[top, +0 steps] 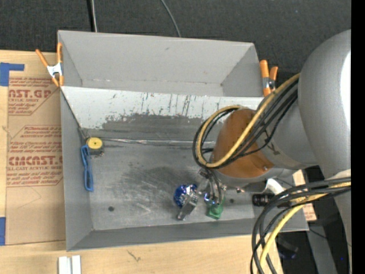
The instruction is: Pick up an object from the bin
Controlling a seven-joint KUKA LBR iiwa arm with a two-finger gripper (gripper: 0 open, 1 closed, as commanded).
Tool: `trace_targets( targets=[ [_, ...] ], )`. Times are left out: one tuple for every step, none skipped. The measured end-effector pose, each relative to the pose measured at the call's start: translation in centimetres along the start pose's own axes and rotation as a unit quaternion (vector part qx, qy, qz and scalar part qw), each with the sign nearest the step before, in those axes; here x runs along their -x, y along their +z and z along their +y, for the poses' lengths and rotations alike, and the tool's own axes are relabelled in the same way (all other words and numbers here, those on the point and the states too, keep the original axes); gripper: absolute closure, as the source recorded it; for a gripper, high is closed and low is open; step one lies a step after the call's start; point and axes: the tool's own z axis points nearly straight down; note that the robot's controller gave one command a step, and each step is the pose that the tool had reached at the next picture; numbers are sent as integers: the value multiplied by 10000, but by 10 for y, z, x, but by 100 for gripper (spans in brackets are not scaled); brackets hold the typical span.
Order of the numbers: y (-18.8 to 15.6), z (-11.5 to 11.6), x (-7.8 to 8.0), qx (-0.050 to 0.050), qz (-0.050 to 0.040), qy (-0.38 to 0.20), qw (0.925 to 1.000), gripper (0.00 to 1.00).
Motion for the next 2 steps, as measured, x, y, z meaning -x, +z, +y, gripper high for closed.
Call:
trace_targets(
  targets=[
    [-1, 0, 0, 1, 0, -5, 10000, 100],
    [-22, 1, 0, -24, 19, -11, 10000, 100]
  ],
)
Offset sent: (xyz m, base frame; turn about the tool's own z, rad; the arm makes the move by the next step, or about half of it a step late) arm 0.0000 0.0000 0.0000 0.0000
